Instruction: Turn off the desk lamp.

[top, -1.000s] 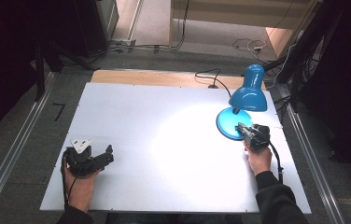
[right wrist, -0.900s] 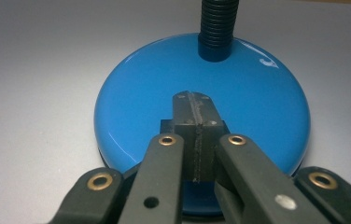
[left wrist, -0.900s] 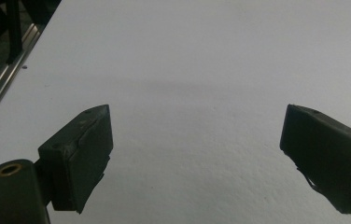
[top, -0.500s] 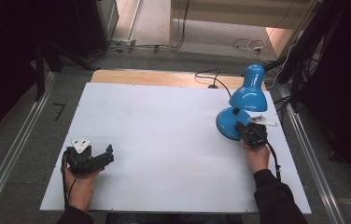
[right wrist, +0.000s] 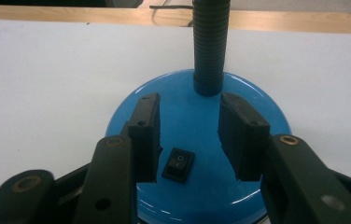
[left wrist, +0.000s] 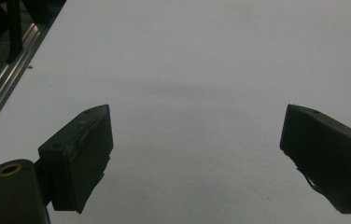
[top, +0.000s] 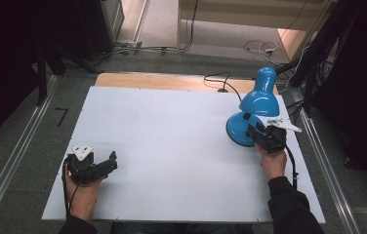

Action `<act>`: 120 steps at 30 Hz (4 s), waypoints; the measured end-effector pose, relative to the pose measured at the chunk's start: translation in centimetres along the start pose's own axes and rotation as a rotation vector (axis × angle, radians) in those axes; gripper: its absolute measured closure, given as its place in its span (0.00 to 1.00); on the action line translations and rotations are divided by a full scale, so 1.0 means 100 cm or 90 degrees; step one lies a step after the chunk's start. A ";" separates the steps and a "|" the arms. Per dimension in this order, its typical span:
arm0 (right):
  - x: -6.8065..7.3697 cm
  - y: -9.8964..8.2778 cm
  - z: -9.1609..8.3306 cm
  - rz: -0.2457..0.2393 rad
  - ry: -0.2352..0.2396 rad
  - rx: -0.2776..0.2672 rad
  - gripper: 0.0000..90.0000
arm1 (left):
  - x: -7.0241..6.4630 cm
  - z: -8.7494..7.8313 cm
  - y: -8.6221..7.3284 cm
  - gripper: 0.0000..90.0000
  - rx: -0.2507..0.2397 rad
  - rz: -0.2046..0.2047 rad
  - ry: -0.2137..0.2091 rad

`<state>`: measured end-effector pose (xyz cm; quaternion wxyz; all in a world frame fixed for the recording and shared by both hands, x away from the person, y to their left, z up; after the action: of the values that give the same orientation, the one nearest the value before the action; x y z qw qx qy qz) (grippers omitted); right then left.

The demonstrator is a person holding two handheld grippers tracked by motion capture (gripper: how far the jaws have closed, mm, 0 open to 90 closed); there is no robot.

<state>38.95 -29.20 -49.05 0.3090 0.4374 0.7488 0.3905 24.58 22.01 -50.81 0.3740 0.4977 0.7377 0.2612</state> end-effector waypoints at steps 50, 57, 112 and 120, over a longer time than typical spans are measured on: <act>-0.004 -0.016 -0.020 -0.019 0.022 0.051 0.28 | 0.003 -0.002 0.001 0.11 -0.004 -0.006 0.000; -0.007 -0.021 -0.026 -0.018 0.020 0.054 0.28 | 0.003 -0.002 0.001 0.11 -0.004 -0.006 -0.001; -0.009 -0.042 -0.064 -0.005 0.007 0.060 0.28 | 0.005 -0.003 0.002 0.11 -0.002 -0.013 -0.012; -0.009 -0.044 -0.069 -0.003 0.005 0.059 0.28 | 0.006 -0.004 0.003 0.11 -0.005 -0.017 -0.012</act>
<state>31.95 -33.61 -49.22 0.2862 0.4480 0.7684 0.3563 24.31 22.66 -50.54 0.3864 0.4885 0.7398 0.2545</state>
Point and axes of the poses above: each handheld gripper's, and its own axes: z roughly forward along the jaws, y roughly out of its top, x roughly to its left, the point moved 2 cm from there along z, roughly forward along the jaws, and after that the axes turned 14 degrees about -z, right-handed, at the moved point
